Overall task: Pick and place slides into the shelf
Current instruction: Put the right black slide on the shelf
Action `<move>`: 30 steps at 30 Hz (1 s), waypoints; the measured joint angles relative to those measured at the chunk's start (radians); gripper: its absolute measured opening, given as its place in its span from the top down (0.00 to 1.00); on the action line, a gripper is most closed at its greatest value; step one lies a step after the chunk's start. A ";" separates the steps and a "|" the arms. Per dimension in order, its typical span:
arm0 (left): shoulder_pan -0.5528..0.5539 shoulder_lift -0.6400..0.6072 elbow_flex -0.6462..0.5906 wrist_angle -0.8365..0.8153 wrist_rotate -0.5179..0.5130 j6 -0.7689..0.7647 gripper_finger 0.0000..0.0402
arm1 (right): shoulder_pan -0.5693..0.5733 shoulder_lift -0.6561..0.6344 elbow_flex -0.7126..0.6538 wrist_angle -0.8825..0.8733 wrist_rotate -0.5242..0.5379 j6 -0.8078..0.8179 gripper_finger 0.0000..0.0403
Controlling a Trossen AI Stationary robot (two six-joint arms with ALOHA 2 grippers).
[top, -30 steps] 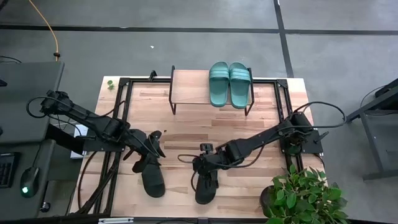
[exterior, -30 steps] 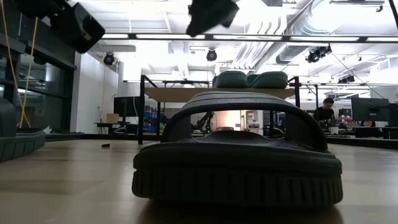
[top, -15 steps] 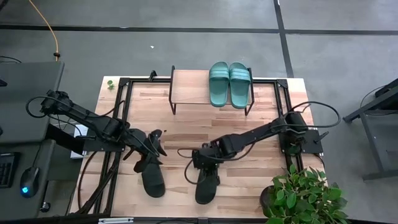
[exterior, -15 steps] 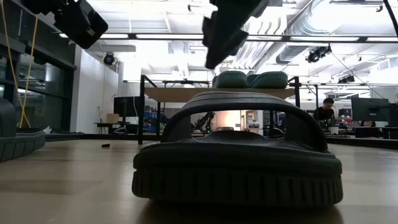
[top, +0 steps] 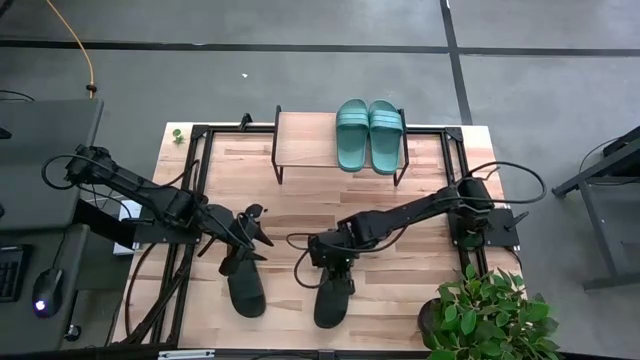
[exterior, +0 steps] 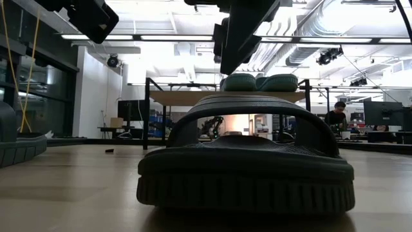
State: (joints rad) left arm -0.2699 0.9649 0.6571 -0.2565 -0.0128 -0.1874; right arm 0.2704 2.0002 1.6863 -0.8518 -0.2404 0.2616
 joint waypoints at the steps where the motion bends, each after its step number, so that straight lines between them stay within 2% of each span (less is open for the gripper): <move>1: 0.000 0.000 0.000 0.000 0.000 0.000 0.54 | 0.000 0.006 0.000 0.001 -0.005 0.002 0.59; 17: 0.000 0.000 0.000 0.002 0.000 0.000 0.54 | 0.008 0.060 0.000 0.056 -0.110 0.010 0.59; 30: 0.000 0.000 0.000 0.008 0.001 -0.001 0.54 | 0.018 0.099 0.000 0.072 -0.117 0.011 0.59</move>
State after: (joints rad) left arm -0.2703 0.9648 0.6571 -0.2482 -0.0120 -0.1879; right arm 0.2886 2.0991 1.6867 -0.7802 -0.3569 0.2725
